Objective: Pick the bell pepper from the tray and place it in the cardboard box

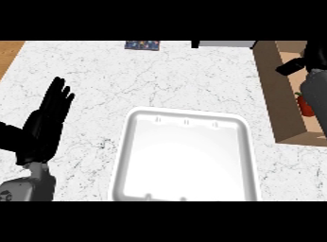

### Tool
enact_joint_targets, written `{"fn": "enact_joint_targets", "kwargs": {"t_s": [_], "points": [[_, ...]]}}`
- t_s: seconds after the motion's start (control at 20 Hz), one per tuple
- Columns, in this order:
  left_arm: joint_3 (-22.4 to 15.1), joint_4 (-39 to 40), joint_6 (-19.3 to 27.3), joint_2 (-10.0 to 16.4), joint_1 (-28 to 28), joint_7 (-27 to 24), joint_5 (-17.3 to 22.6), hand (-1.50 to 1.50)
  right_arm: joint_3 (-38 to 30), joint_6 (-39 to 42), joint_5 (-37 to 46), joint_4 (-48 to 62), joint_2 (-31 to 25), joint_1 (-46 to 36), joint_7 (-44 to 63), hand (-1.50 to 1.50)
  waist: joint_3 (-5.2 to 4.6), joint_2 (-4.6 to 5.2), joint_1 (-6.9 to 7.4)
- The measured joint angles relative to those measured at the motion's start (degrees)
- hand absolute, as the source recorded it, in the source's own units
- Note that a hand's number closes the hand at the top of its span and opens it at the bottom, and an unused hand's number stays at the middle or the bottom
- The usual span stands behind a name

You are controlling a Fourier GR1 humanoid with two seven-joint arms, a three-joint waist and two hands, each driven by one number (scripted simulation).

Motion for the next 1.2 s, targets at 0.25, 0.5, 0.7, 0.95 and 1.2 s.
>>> {"fn": "enact_joint_targets", "kwargs": {"t_s": [0.25, 0.5, 0.7, 0.95, 1.2], "points": [[-0.3, 0.7, 0.1, -0.6, 0.6, -1.3, -0.3, 0.0, -5.9, -8.3, -5.6, -3.1, 0.5, -0.9, -6.6, -1.5, 0.0, -0.06, -0.17], [0.5, 0.9, -0.1, -0.2, 1.1, -1.6, 0.1, 0.0, -14.4, -10.0, -16.2, -7.9, 1.9, -0.4, -12.1, -1.5, 0.01, -0.44, -1.09], [0.4, 0.5, 0.2, -0.6, 1.9, -2.1, -0.2, 0.0, -20.8, -9.2, -25.2, -13.0, 2.8, 2.7, -17.6, -1.5, 0.0, -0.63, -1.63], [0.6, 0.0, 0.2, -0.1, 1.3, -0.9, -0.1, 0.0, -26.7, -7.6, -33.6, -17.6, 3.1, 8.2, -25.3, -1.5, -0.05, -0.64, -1.62], [1.6, 1.5, -0.3, 0.4, 0.8, -1.6, 0.4, 0.0, -29.7, -5.7, -38.5, -23.9, 2.0, 14.9, -28.1, -1.5, -0.11, -0.7, -1.83]]}}
